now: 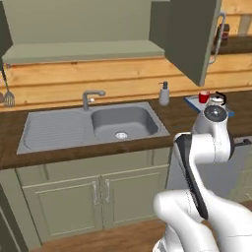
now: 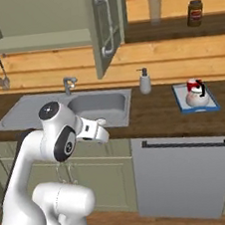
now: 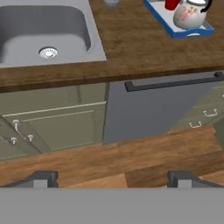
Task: Pick the kettle from the counter and place it on the tray. Then pick the mug from the cabinet and place it on the tray. Then close the cabinet doors.
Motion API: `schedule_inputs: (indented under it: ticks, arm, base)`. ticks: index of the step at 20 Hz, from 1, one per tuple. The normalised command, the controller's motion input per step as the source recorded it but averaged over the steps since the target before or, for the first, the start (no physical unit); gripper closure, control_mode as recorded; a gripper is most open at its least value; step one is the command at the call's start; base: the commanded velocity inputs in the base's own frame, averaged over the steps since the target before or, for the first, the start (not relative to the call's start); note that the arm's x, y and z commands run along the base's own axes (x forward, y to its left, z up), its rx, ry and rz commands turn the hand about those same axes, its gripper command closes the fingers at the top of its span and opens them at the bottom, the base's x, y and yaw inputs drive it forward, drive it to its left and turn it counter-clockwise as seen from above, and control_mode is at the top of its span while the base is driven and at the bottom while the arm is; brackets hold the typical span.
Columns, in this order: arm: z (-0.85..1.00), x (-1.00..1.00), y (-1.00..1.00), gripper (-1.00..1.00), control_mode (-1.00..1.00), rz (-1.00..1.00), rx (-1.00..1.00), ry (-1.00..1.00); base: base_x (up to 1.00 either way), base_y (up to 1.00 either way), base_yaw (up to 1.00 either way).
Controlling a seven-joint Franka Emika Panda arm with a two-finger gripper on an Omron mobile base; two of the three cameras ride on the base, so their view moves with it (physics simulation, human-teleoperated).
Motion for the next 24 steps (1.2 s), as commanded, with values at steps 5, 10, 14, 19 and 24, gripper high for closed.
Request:
schedule_inputs:
  ticks: [5,10,14,19,24]
  arm:
    - [0.00,0.00,0.00,-1.00,1.00,0.00,0.00,0.00]
    - [0.00,0.00,0.00,-1.00,1.00,0.00,0.00,0.00]
    - [0.00,0.00,0.00,-1.00,1.00,0.00,0.00,0.00]
    - [0.00,0.00,0.00,-1.00,1.00,0.00,0.00,0.00]
    - [0.00,0.00,0.00,-1.00,1.00,0.00,0.00,0.00]
  base:
    - [0.41,0.84,-0.10]
    - [0.52,0.51,-0.02]
    - [0.50,0.32,0.09]
    - [0.55,0.20,0.18]
    - [0.53,0.13,0.09]
